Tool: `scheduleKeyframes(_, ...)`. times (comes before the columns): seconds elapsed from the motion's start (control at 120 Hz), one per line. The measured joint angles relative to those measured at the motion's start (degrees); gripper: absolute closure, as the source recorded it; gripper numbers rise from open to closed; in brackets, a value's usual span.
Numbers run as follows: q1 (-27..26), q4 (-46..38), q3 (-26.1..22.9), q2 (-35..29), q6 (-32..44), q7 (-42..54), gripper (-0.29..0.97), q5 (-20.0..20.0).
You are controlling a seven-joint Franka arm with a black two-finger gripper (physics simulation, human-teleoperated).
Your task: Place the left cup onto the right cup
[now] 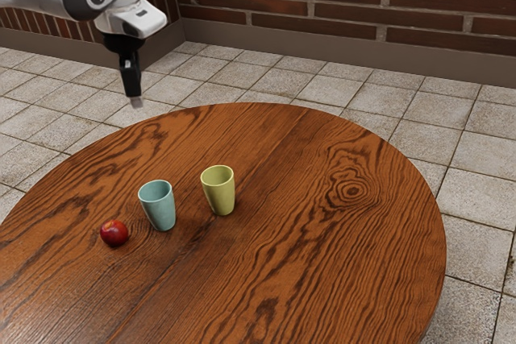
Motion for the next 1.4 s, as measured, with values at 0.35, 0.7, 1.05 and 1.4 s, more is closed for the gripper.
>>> scheduleKeyframes(0.35, 3.6, -11.8, 0.7, 1.2, 7.8, 1.6, 0.00, -2.5)
scheduleKeyframes(0.7, 6.5, -14.9, 0.7, 8.7, 14.5, 2.9, 0.00, -2.3)
scheduleKeyframes(1.05, 6.5, -15.4, 0.7, 14.2, 19.9, 3.5, 0.00, -2.4)
scheduleKeyframes(1.4, 5.5, -11.1, 0.3, 18.9, 21.9, 4.0, 0.02, -2.3)
